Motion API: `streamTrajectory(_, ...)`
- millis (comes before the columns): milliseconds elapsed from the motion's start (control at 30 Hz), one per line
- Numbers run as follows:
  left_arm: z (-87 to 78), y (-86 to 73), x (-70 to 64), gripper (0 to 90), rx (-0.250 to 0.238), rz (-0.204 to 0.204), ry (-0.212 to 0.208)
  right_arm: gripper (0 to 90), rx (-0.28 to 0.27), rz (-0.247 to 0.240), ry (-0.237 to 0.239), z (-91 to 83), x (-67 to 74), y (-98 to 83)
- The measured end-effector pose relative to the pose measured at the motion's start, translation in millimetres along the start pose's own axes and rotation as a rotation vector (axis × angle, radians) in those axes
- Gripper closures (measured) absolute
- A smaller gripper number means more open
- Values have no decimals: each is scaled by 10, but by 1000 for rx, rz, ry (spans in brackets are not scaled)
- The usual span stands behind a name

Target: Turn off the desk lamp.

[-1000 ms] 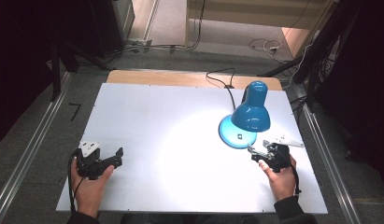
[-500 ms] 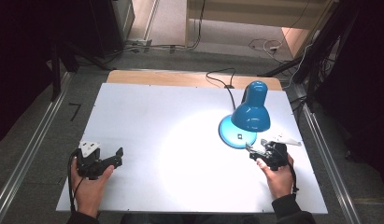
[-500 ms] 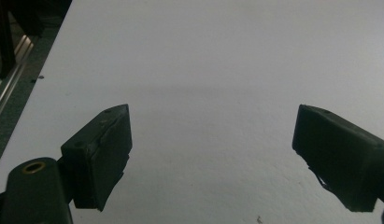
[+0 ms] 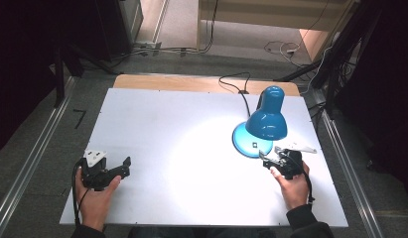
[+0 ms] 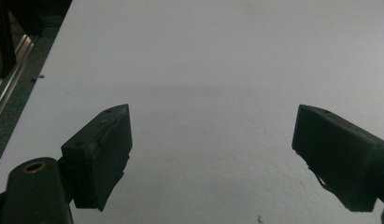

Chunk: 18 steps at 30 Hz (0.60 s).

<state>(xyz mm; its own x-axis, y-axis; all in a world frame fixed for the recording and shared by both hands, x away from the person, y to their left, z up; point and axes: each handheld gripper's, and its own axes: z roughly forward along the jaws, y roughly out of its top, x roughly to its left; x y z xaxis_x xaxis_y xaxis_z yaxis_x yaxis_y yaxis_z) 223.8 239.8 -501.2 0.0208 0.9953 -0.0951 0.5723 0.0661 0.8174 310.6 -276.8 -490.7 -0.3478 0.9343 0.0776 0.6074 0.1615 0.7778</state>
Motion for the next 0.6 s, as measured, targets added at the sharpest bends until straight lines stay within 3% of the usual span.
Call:
streamTrajectory(200,2,-1,0,131,1,0,-1,331,0,-1,5,48,5,5)
streamTrajectory(333,3,-2,1,132,0,-1,0,395,-10,4,0,73,11,14)
streamTrajectory(433,3,-2,2,132,1,0,-1,499,-24,-3,8,83,19,25)
streamTrajectory(600,3,-2,2,134,2,1,-1,758,-80,-25,21,83,56,42)
